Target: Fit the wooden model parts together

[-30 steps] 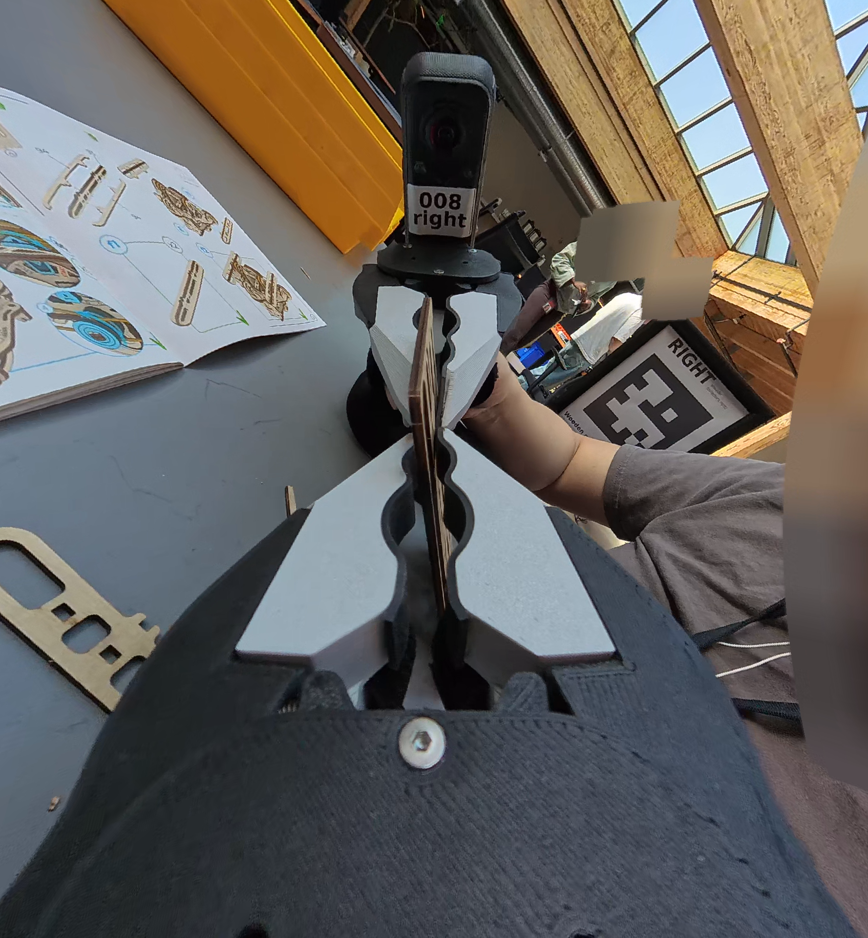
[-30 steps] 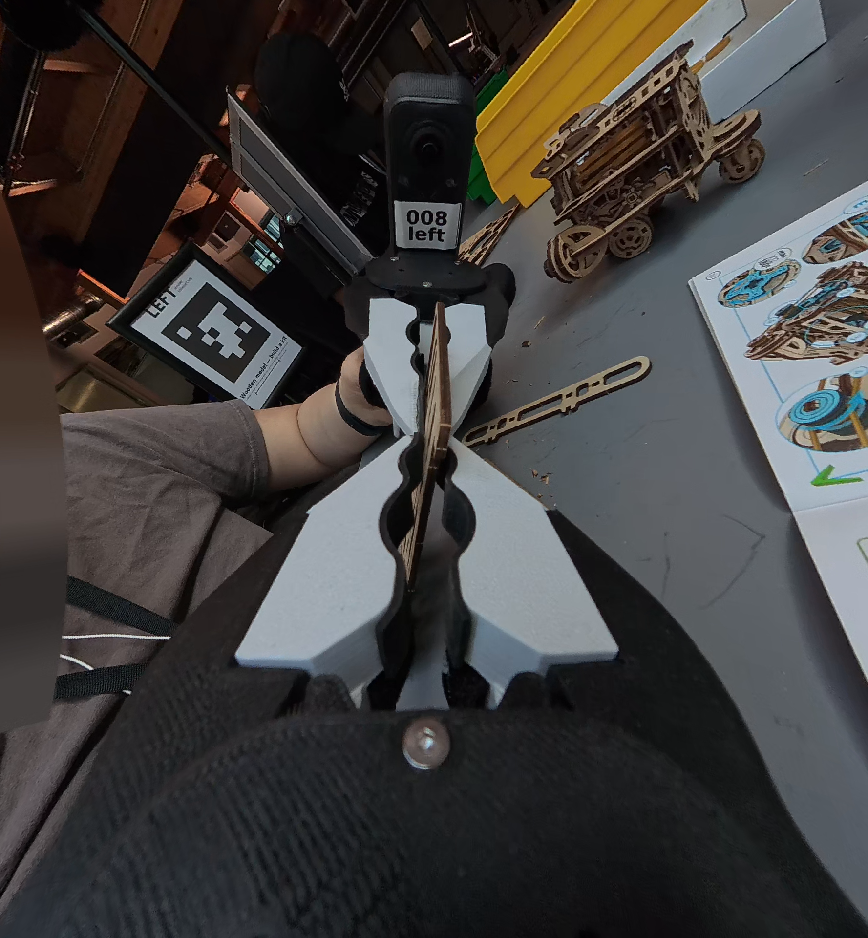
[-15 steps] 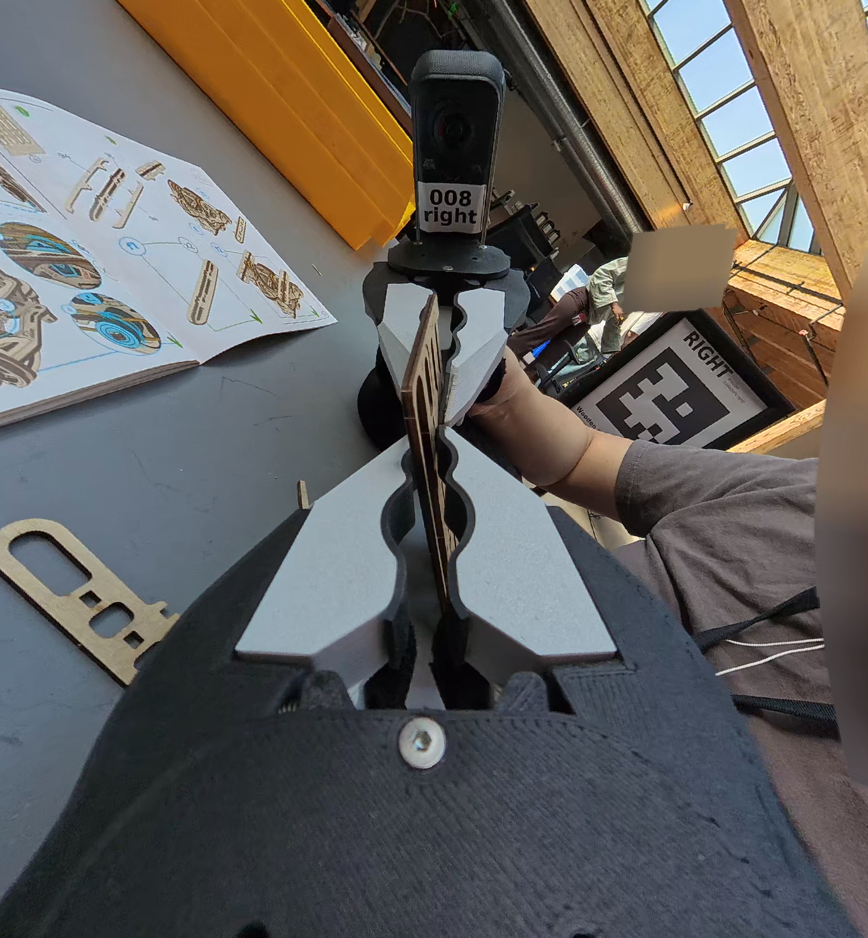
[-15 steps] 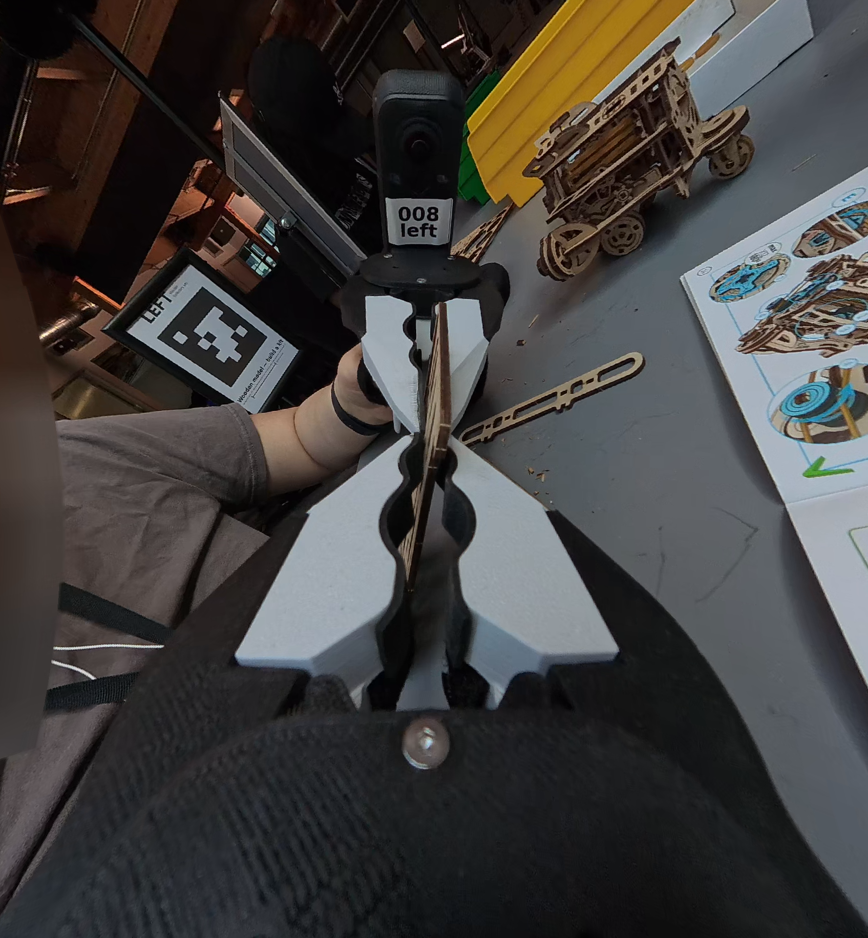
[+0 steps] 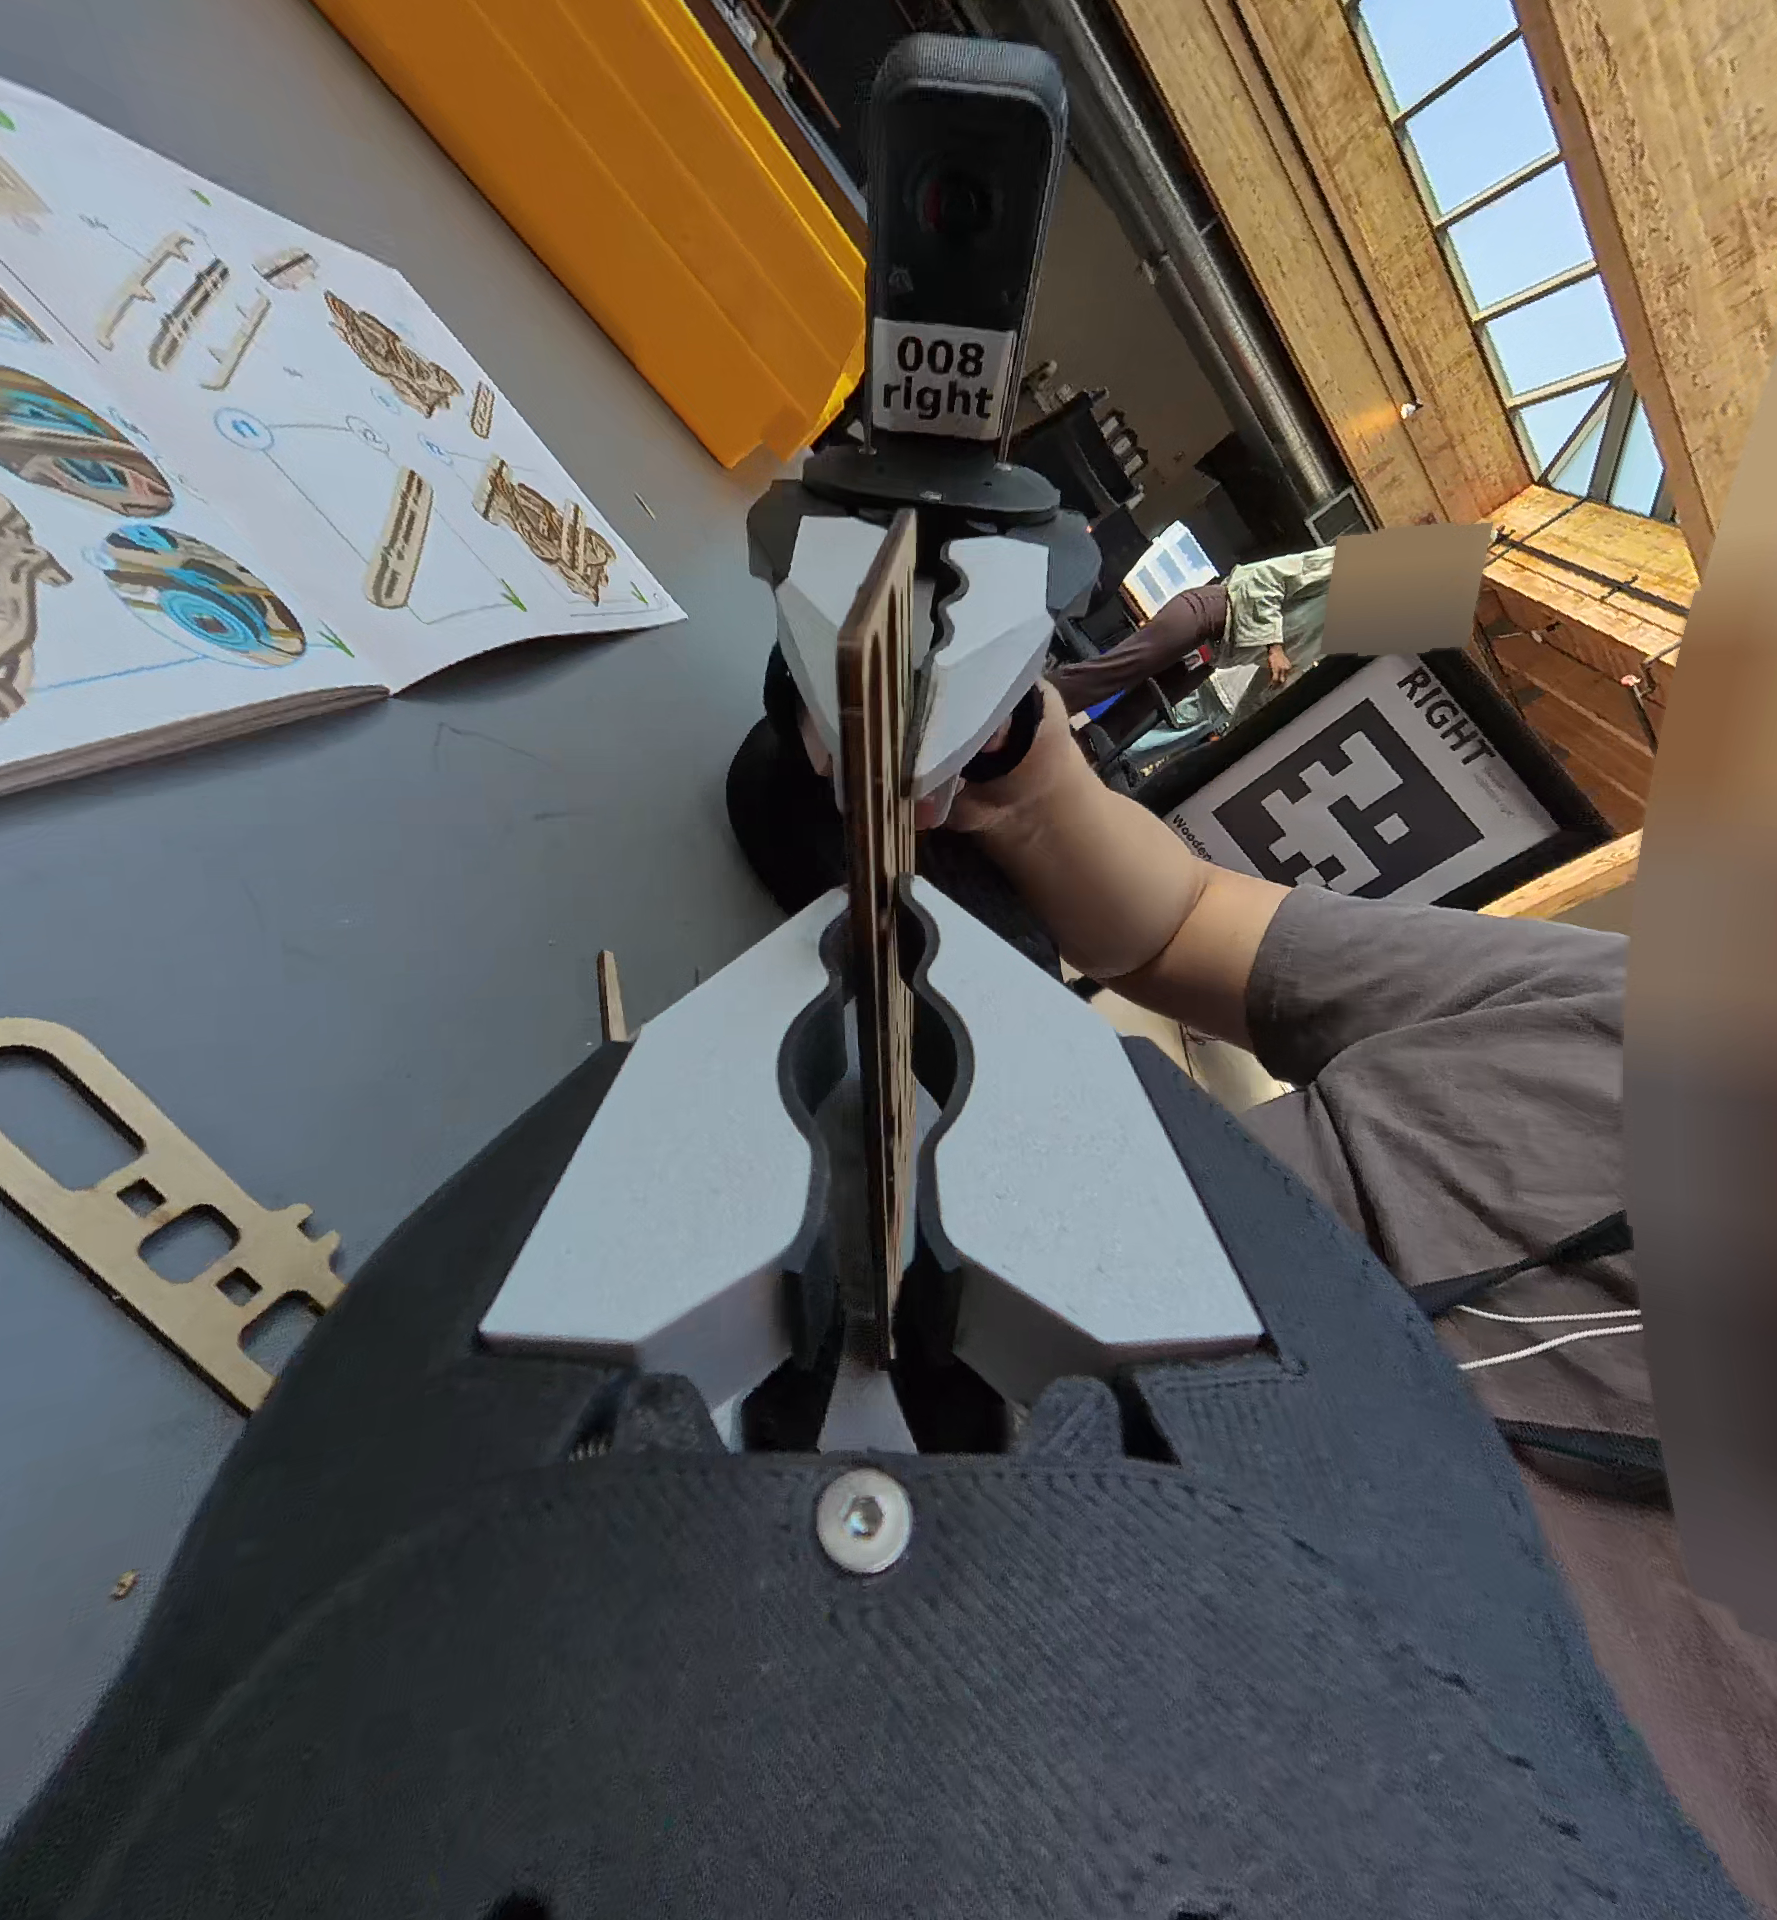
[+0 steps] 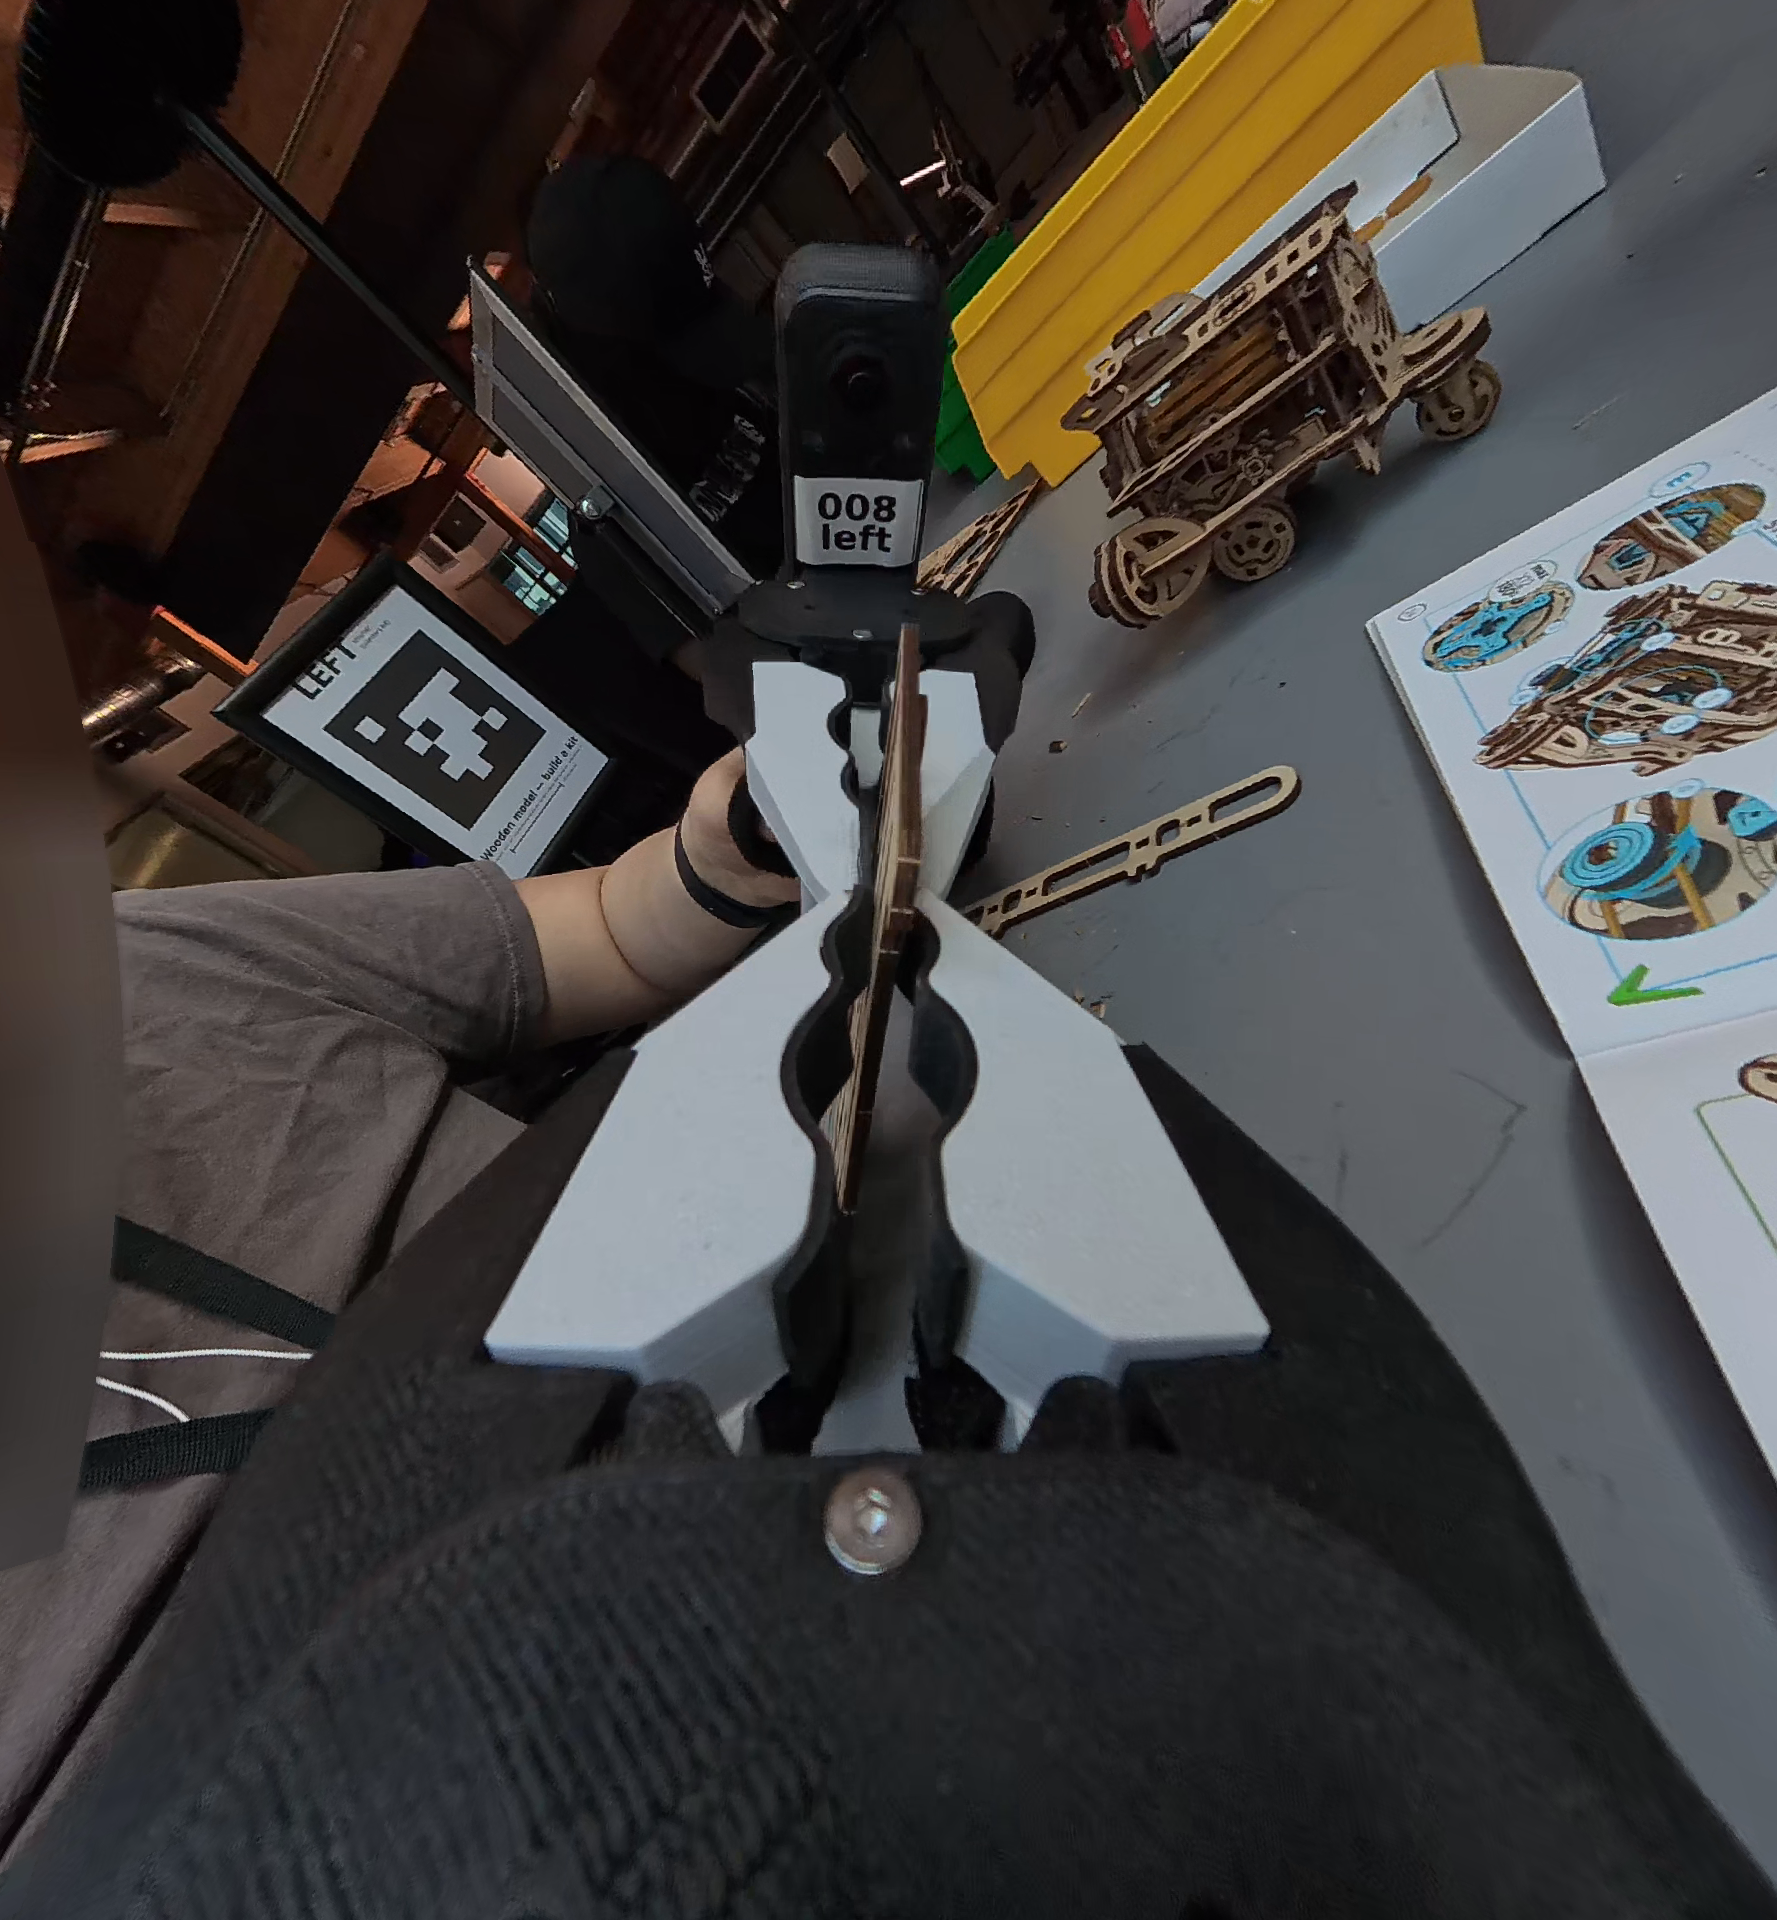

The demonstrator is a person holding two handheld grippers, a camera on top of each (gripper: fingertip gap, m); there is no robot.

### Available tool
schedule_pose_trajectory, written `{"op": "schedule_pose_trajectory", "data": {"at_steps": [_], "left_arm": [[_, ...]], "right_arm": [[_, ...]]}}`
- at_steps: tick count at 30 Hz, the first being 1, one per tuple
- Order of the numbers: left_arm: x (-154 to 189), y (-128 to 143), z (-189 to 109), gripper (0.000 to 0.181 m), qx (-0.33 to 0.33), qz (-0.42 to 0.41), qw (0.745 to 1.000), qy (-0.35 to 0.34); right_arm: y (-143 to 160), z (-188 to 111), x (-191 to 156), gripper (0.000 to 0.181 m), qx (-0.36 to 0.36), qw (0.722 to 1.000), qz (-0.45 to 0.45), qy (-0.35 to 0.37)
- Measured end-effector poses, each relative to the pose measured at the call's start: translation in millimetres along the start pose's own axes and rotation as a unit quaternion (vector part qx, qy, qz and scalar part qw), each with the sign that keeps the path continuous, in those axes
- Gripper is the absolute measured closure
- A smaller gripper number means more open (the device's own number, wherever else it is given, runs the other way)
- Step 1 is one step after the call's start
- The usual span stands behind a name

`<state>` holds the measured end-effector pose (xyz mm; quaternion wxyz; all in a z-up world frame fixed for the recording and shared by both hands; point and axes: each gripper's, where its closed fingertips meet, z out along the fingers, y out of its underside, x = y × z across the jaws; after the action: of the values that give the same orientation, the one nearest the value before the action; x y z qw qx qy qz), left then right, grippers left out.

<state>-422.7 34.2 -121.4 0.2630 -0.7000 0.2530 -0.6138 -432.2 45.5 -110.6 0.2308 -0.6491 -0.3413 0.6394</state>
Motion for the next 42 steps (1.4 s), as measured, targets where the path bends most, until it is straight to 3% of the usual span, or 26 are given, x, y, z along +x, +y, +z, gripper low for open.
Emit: {"op": "schedule_pose_trajectory", "data": {"at_steps": [2,9,14,17,19,21,23,30,35,42], "left_arm": [[-2,9,4,0.179,-0.027,-0.013,1.0,0.003],[-8,-1,-4,0.171,-0.003,-0.01,1.0,-0.013],[-1,-8,-8,0.181,0.008,0.009,1.0,-0.002],[-5,-8,-7,0.181,0.01,0.02,1.0,-0.019],[-3,-7,-5,0.181,0.01,0.016,1.0,-0.012],[-3,-6,-4,0.181,0.006,0.016,1.0,-0.01],[-1,-6,-3,0.181,0.008,0.02,1.0,-0.006],[-1,-5,-1,0.181,0.006,0.032,0.999,-0.009],[0,-4,0,0.181,0.007,0.069,0.996,-0.048],[-1,-1,1,0.181,0.005,0.066,0.997,-0.031]], "right_arm": [[-7,-5,4,0.181,0.022,1.0,0.0,0.009],[-9,-9,4,0.181,0.024,1.0,-0.008,0.013],[-10,-8,2,0.18,0.028,0.999,-0.012,0.012],[-12,-4,4,0.162,0.035,0.999,-0.008,0.024],[-7,-1,6,0.174,0.019,0.999,-0.014,0.035],[-5,2,7,0.166,0.012,0.999,-0.015,0.043],[-2,4,5,0.179,0.002,0.999,-0.014,0.036],[0,2,4,0.18,-0.004,1.0,0.006,0.024],[2,2,5,0.18,-0.006,1.0,0.011,0.018],[6,0,10,0.181,-0.012,0.999,0.041,0.021]]}}
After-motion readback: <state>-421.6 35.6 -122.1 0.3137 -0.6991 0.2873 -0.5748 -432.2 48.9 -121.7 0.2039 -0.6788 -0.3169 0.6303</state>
